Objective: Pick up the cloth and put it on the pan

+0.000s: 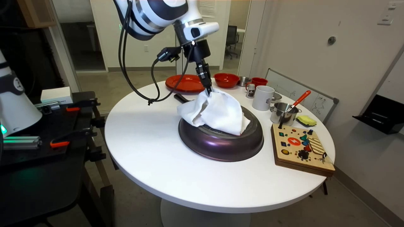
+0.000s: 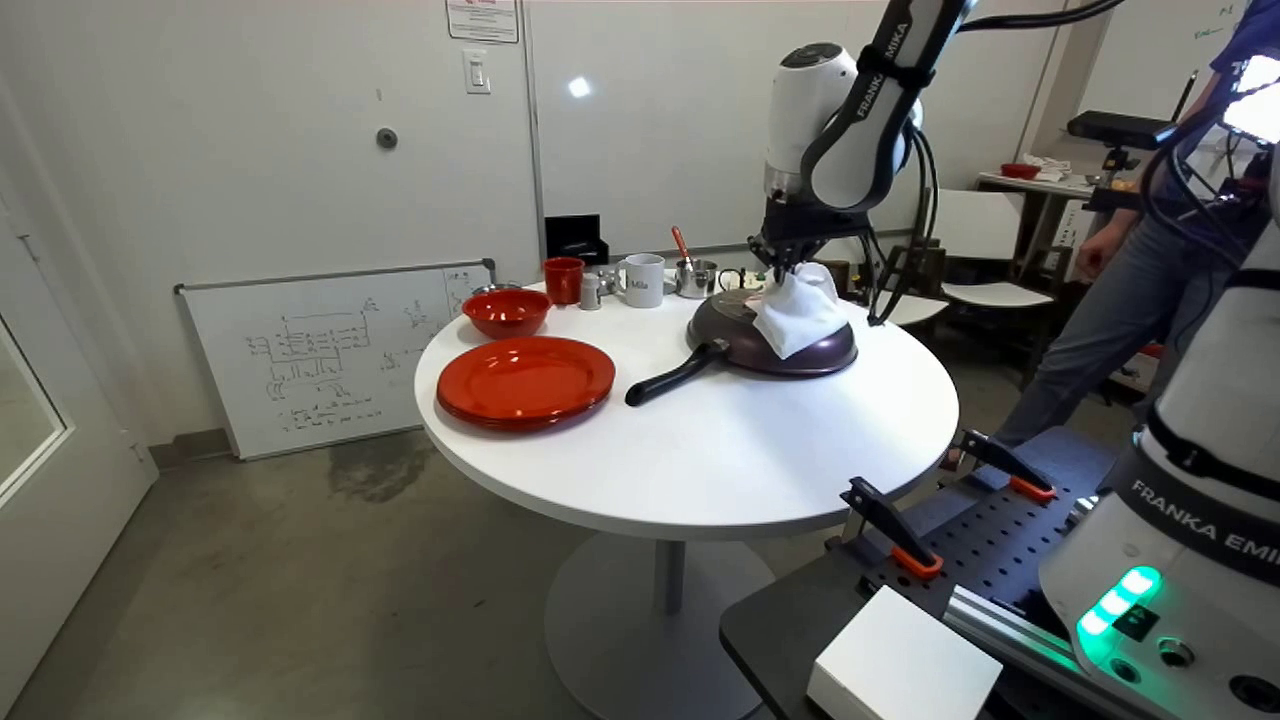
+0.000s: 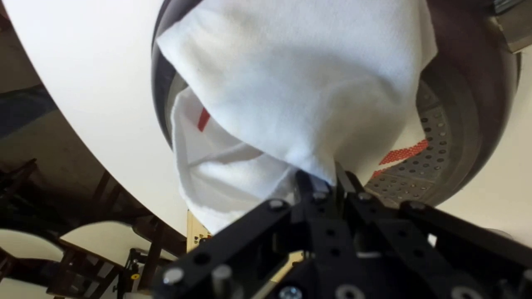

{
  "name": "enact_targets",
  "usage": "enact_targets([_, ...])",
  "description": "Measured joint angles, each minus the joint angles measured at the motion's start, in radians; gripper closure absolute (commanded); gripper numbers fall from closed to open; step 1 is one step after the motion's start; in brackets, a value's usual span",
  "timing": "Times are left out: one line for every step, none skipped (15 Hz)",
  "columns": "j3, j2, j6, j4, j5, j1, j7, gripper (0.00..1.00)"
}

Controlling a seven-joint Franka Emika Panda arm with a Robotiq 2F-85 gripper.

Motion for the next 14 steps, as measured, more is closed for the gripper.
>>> enact_targets([-0.011, 0.005, -0.019, 0.006, -0.01, 0.012, 0.013, 0.99])
enact_targets([-0.013, 0.009, -0.033, 0.009, -0.011, 0.017, 0.016, 0.99])
enact_targets([-0.006, 0.014, -0.043, 0.007, 0.004, 0.016, 0.014, 0.99])
enact_targets([0.005, 0.019, -0.049, 0.003, 0.023, 0.012, 0.014, 0.99])
enact_targets([0.018, 0.023, -0.052, -0.003, 0.045, 0.008, 0.011, 0.99])
enact_targets([0.031, 0.028, -0.054, -0.009, 0.069, 0.003, 0.008, 0.99])
enact_targets([0.044, 0.032, -0.054, -0.015, 0.09, -0.003, 0.005, 0.99])
enact_targets([0.055, 0.038, -0.054, -0.02, 0.108, -0.009, 0.004, 0.99])
enact_targets([0.061, 0.044, -0.054, -0.023, 0.119, -0.014, 0.004, 0.99])
enact_targets([0.062, 0.049, -0.054, -0.023, 0.12, -0.016, 0.005, 0.99])
enact_targets([0.062, 0.053, -0.054, -0.024, 0.121, -0.018, 0.005, 0.99])
enact_targets([0.058, 0.056, -0.053, -0.024, 0.129, -0.017, 0.003, 0.99])
enact_targets([0.052, 0.061, -0.052, -0.023, 0.141, -0.014, 0.001, 0.99])
enact_targets([0.051, 0.065, -0.05, -0.023, 0.159, -0.014, -0.003, 0.99])
